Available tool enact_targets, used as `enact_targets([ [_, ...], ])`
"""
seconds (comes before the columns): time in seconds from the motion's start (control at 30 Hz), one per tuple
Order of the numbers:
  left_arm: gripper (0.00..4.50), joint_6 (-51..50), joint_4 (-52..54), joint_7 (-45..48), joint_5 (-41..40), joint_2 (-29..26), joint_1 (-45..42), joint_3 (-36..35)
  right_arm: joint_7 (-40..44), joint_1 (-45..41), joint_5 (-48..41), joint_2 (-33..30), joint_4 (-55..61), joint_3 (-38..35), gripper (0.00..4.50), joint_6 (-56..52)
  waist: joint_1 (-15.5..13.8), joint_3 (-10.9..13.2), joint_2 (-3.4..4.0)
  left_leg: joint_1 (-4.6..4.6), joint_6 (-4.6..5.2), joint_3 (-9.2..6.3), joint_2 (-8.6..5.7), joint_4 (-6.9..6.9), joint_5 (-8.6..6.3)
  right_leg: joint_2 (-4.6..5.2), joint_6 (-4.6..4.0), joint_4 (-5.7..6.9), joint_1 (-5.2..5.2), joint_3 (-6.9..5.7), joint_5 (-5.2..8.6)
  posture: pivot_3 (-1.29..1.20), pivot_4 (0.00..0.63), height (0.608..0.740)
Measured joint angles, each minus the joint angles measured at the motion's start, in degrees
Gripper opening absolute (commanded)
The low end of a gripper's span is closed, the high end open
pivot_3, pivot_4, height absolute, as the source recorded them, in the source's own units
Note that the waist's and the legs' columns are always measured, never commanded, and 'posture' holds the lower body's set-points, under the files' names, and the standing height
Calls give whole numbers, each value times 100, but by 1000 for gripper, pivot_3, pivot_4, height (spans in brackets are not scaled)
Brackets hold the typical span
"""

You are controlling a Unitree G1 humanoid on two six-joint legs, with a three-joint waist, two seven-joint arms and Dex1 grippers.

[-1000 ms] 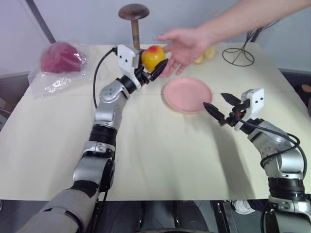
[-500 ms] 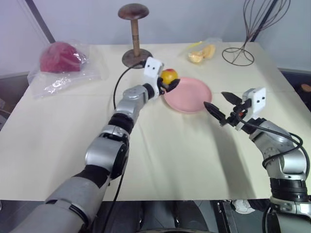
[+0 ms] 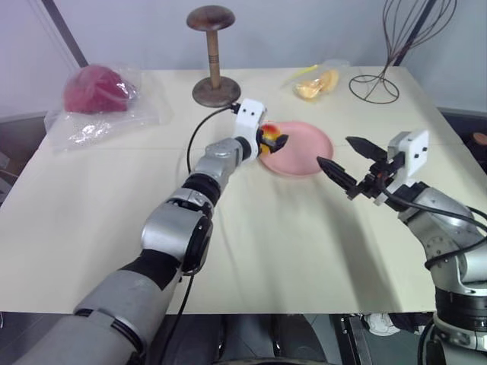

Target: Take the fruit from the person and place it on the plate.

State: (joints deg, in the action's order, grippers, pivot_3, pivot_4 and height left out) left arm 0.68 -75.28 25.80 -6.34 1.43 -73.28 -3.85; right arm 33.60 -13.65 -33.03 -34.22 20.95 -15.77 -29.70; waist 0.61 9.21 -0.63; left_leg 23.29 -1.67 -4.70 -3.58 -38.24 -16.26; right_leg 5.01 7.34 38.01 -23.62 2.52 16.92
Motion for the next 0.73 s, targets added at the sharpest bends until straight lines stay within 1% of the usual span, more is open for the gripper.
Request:
enact_targets([
  [0.23, 4470, 16, 0, -130, 74, 0, -3, -61, -3, 20, 7, -19, 8, -47, 4500, -32, 6, 0, 0, 0, 0, 0, 0, 0, 0, 0, 0, 2, -1, 0, 0, 0, 150, 740],
  [0.37, 4470, 3, 11, -28, -49, -52, -70, -339, 3, 19, -6, -56, 8, -61, 4500, -56, 7, 0, 0, 0, 0, 0, 0, 0, 0, 0, 0, 2, -1, 0, 0, 0, 150, 740],
  [0.43, 4470, -3, 124, 89, -94, -191, -73, -417, 13, 12, -123, -68, 8, -126, 4500, -134, 11, 0, 0, 0, 0, 0, 1, 0, 0, 0, 0, 2, -3, 0, 0, 0, 150, 740],
  [0.5, 4470, -3, 321, 213, -176, -452, -52, -506, 46, 12, -240, -139, 11, -266, 4500, -232, 30, 0, 0, 0, -1, 2, 3, 2, 0, -1, 0, 5, -6, 2, 0, 0, 150, 740],
  [0.6, 4470, -20, 982, 327, -218, -838, 282, -585, 116, 3, -346, -340, 21, -388, 4500, -277, 40, -2, 3, -2, -1, 3, 6, 5, 0, -2, 0, 6, -7, 4, 0, 0, 150, 740],
  [0.67, 4470, -244, 1954, 384, -306, -1165, 1011, -614, 191, 11, -453, -424, 26, -443, 4500, -363, 66, -4, 7, -6, -1, 7, 8, 8, 0, -3, 0, 8, -8, 11, 0, 0, 150, 740],
  [0.73, 4470, -644, 2871, 332, -392, -1358, 1799, -661, 222, 4, -531, -471, 22, -508, 4500, -416, 54, -4, 7, -2, -1, 6, 10, 7, 0, -4, 0, 10, -13, 12, 0, 0, 150, 740],
])
